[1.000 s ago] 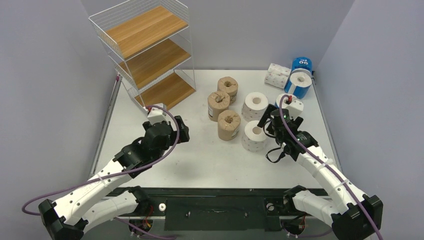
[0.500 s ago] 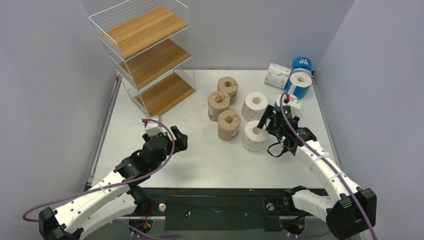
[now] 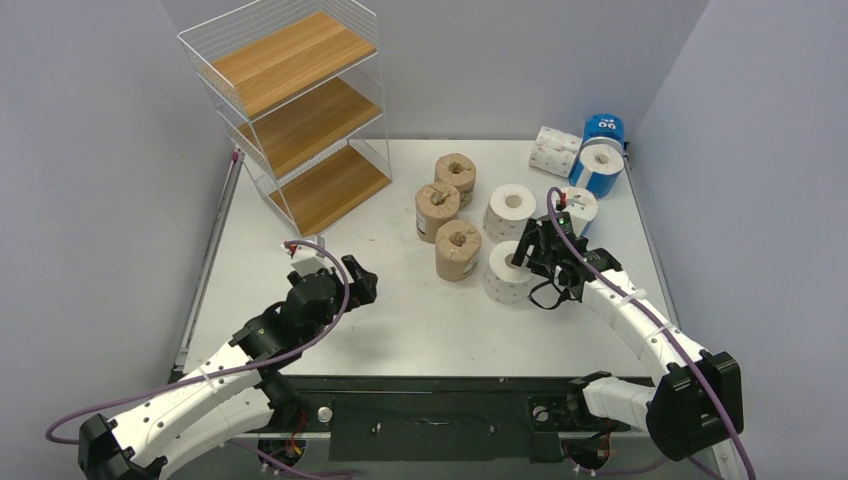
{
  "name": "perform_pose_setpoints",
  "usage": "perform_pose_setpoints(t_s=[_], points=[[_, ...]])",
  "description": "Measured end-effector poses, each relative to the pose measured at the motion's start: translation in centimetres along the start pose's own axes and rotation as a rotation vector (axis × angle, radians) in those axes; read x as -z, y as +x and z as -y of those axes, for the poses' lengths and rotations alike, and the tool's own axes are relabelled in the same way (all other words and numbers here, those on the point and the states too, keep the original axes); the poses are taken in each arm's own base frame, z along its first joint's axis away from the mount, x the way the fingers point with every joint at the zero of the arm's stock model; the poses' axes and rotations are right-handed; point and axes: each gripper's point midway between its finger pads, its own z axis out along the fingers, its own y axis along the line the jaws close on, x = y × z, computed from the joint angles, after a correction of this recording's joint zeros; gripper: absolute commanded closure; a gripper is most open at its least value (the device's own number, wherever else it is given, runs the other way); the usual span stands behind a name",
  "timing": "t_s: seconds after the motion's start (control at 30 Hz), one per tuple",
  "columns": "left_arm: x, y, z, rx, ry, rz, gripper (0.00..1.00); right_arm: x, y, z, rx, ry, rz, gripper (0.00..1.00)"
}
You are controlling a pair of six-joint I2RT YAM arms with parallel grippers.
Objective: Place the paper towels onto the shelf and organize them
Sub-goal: Pick up the paper towel from the center of the board.
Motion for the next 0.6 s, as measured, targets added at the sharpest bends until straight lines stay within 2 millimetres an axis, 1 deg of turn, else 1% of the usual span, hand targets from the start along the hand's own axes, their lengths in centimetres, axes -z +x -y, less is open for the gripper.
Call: perform_pose_setpoints(t_s=[0.3,0.6], points=[[-0.2,1.1,-0.6,0.017,-0.01,-0.022,0.03,-0.1,0.8,-0.7,0.022,-0.02,-0.026,0.34],[-0.1,1.6,-0.8,0.037,-0.001,-0.03,0.03,-0.9,1.6,-0.5,0.032,-0.005,-0.061,0.38]])
